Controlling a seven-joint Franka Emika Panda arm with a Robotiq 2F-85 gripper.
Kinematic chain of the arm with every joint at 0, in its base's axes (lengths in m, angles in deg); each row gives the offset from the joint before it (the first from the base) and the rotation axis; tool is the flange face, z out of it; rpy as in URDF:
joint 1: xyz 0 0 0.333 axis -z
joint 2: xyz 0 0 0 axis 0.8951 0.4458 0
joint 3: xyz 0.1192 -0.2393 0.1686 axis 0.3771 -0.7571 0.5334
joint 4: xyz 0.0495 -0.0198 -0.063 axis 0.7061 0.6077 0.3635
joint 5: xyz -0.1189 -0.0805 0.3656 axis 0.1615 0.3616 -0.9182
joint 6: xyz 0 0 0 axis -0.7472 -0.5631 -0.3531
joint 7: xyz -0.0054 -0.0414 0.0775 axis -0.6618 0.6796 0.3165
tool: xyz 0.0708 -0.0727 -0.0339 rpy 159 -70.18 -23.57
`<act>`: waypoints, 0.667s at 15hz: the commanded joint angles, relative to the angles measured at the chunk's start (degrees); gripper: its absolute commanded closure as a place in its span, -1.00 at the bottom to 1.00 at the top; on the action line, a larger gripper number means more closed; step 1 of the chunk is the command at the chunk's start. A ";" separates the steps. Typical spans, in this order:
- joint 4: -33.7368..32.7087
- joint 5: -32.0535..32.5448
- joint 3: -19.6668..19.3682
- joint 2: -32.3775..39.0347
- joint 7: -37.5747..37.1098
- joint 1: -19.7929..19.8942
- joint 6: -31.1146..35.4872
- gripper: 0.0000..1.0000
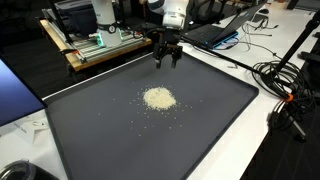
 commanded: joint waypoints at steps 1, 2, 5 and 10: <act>-2.94 8.75 1.01 -3.65 -6.52 2.64 -7.08 -1.00; -3.60 10.44 1.54 -4.14 -7.81 3.25 -8.56 -1.00; -5.33 15.30 3.36 -5.04 -11.73 4.85 -12.64 -1.00; -8.96 20.74 10.43 -5.73 -15.75 10.47 -17.97 -1.00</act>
